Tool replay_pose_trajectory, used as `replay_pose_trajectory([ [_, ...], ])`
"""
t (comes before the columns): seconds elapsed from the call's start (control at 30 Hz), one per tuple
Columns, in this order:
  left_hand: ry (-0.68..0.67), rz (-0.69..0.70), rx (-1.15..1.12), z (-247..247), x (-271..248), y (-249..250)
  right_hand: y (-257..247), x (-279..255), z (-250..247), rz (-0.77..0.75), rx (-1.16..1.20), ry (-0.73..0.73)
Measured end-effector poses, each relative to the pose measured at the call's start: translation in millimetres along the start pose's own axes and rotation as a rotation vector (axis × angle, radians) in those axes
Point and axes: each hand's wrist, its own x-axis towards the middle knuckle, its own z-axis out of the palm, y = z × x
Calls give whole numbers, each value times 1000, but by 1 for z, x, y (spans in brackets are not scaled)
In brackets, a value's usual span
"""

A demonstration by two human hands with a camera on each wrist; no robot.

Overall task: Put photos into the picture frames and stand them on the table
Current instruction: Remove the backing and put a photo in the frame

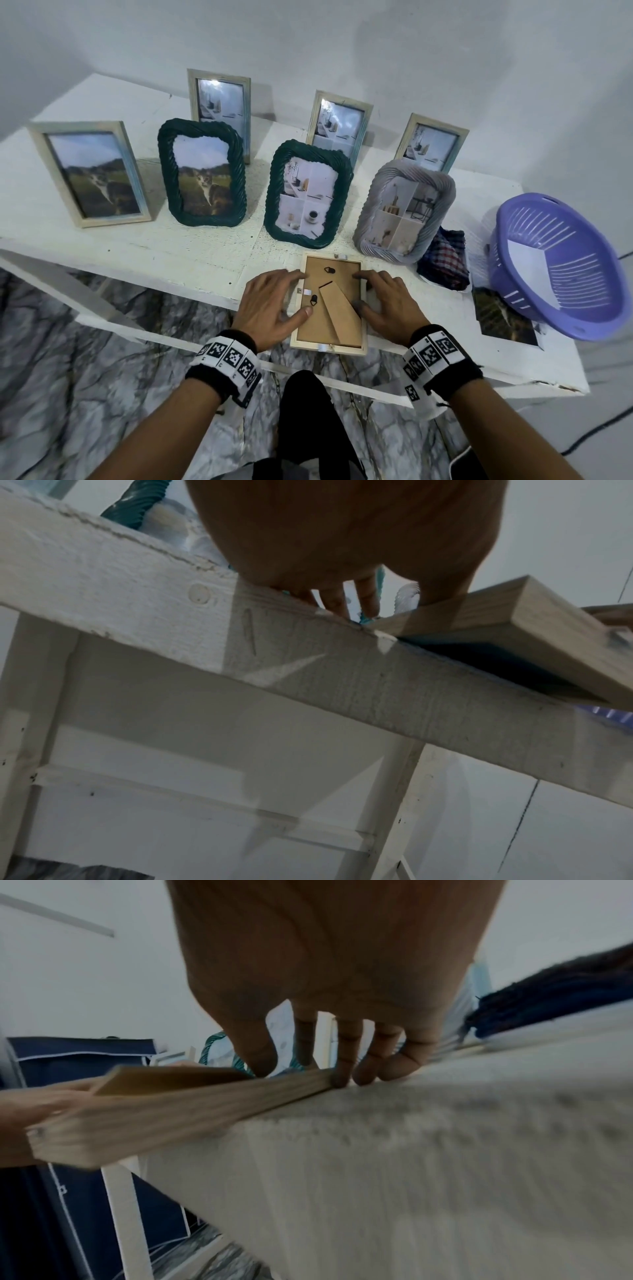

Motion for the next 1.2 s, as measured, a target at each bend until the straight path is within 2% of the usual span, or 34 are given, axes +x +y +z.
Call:
replay_pose_trajectory([
  [0.13, -7, -9, 20, 0, 0, 1, -17, 19, -6, 59, -87, 99],
  [0.4, 2, -7, 41, 0, -1, 2, -35, 46, -6, 101, -248, -45],
  [0.83, 24, 24, 45, 3, 0, 0, -31, 30, -6, 149, -32, -80],
  [1.1, 20, 28, 53, 2, 1, -1, -30, 28, -12, 130, -43, -146],
  [1.2, 13, 24, 53, 1, 2, -1, -33, 20, -16, 161, 59, -108],
])
